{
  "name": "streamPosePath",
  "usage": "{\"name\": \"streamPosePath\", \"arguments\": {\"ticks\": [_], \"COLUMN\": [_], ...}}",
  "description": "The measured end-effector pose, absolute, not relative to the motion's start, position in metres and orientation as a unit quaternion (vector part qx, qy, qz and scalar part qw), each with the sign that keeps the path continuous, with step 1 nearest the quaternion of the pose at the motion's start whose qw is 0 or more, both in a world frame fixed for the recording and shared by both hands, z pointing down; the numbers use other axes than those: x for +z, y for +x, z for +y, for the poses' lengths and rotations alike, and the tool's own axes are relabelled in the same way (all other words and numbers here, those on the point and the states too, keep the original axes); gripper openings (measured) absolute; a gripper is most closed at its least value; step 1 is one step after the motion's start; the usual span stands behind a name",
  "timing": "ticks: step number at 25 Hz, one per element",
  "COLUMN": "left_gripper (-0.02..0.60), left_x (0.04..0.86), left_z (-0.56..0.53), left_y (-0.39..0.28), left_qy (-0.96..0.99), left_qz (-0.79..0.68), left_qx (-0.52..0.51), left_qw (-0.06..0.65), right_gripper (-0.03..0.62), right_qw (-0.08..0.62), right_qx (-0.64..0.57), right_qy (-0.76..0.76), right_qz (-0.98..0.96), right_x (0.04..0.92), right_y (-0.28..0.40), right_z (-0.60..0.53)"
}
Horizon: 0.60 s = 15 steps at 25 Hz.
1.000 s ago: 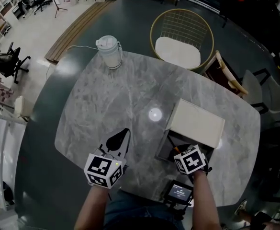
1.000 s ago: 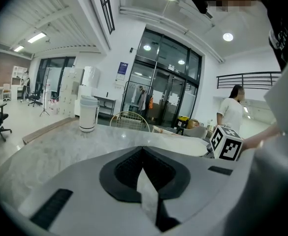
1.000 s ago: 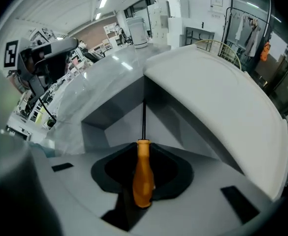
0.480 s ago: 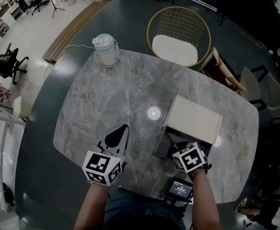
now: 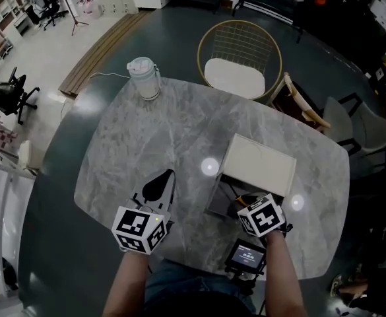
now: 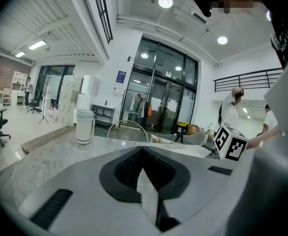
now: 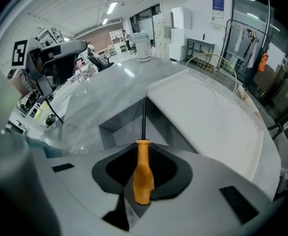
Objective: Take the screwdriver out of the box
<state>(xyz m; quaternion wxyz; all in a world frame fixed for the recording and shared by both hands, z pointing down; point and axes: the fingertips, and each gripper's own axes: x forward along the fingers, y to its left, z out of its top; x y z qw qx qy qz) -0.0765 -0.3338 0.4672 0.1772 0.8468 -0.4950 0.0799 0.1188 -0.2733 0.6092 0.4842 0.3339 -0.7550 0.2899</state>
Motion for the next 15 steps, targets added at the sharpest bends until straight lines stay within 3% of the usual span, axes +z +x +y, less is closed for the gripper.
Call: {"name": "streamPosePath", "arguments": {"ticks": [15], "left_gripper": [0.012], "left_x": [0.399], "left_z": [-0.348], "left_y": [-0.063], "left_qy": [0.855], "left_qz": [-0.505], "left_qx": [0.030], "left_qw": [0.113], "right_gripper": [0.087], "right_qw": [0.433], "right_qx": [0.238], "right_qy": [0.363], "right_qz": [-0.790], "right_x": [0.542], "right_y": [0.126], "right_z": [-0.296]}}
